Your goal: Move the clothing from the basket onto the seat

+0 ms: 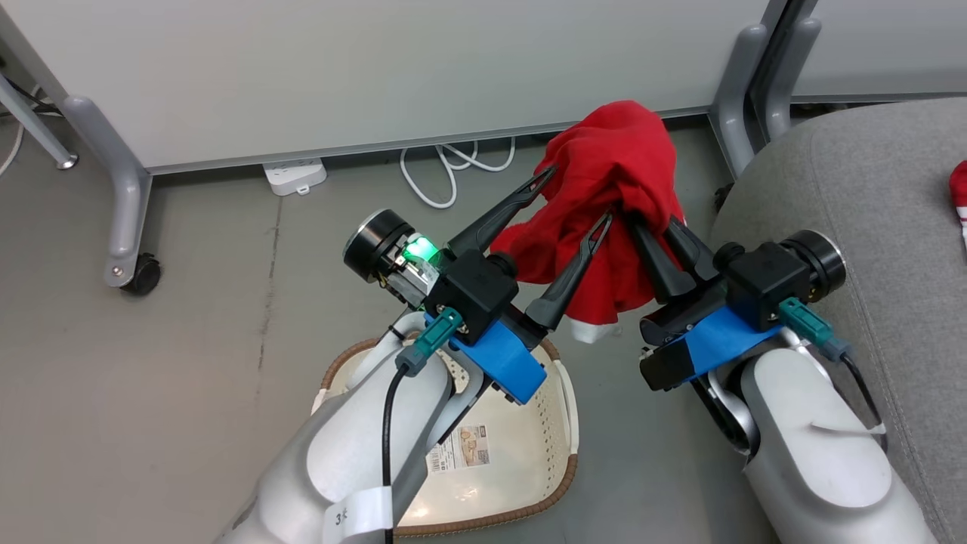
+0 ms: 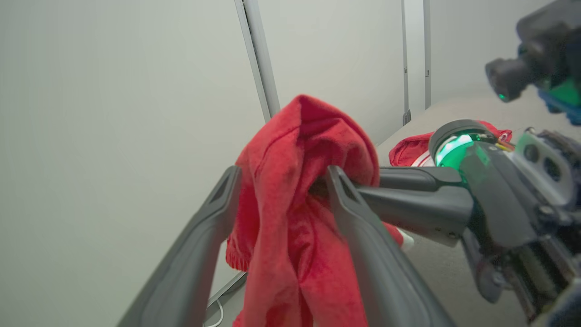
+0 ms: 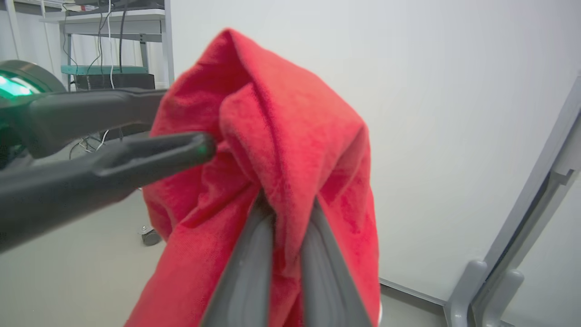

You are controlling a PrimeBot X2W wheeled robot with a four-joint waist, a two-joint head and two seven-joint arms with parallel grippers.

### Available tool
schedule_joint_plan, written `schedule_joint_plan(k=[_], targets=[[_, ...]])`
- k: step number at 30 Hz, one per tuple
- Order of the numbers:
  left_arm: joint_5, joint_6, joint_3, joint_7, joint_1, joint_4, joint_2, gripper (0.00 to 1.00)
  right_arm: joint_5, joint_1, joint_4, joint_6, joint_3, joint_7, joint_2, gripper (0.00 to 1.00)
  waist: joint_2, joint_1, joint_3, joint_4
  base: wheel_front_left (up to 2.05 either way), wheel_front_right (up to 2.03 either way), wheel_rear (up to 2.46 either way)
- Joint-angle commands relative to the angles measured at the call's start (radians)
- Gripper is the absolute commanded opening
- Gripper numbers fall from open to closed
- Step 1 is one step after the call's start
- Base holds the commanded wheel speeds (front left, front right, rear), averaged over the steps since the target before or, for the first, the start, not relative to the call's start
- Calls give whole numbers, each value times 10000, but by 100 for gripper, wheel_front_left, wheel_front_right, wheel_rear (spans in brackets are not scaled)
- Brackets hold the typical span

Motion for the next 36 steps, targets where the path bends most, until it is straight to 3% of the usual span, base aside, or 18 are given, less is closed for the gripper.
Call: schedule_joint_plan(k=[1,14,36], targets=[[38,-7,-19,-51,108,11,-3,100,45,66,-75,1,-131,-5,26,0,0,0,117,-134,0,0,0],[198,-7,-250,-51,-112,-5,165,100,-64,22,-693,1,-1690,-5,181,0,0,0,1036,-1416,0,0,0],[-4,-7,-1644,-51,-414,177,409,100,-62,1017,-1638,1,-3963,-6,231,0,0,0,1761,-3592,0,0,0]])
